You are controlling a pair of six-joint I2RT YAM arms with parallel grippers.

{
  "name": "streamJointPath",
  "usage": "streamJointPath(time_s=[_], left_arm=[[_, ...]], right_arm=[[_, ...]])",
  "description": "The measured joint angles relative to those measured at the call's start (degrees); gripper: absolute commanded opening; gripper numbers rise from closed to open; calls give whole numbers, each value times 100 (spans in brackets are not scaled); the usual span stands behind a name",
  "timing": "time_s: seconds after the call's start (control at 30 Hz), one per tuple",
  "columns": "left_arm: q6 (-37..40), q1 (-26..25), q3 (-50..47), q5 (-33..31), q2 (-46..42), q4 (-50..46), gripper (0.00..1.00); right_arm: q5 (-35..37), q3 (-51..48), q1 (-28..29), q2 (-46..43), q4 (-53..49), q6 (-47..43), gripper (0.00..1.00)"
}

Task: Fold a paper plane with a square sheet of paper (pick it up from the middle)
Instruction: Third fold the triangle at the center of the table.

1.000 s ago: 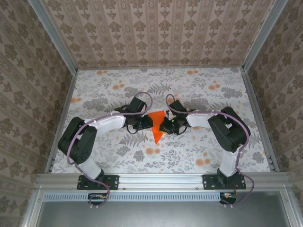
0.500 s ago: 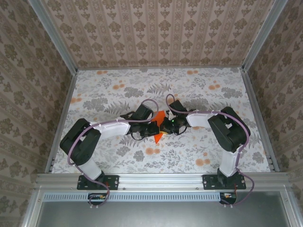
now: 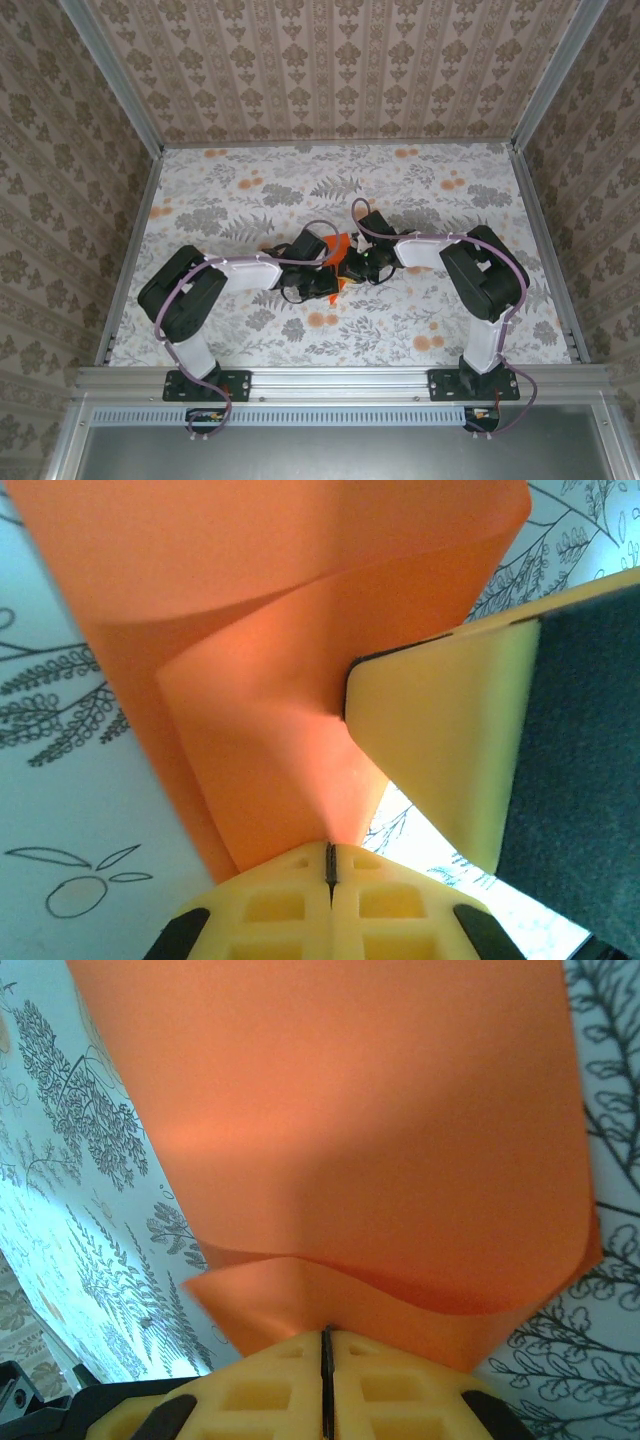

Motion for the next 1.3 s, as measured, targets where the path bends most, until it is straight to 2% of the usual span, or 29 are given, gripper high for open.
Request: streamJointPath(time_s=[0.37,0.6,0.83,1.03,1.3], left_arm=[[-37,0,-4,-15,2,-20,0],[-31,7,-92,-76,-90,-68,0],[107,197,-302,-33,-315,-236,0],[177,286,-372,42,-363,-245,0],[203,341,-411,79,-402,-260,0]], right_arm=[[0,33,-7,0,-42,-76,11],[-39,33,-155,-79,-42,-737,10],[-50,-20,-308,-647,-20,-1394,10],[-146,-87,-136,-664,44,-1480,9],[-310,-85,149,-238,83,-1478,9]])
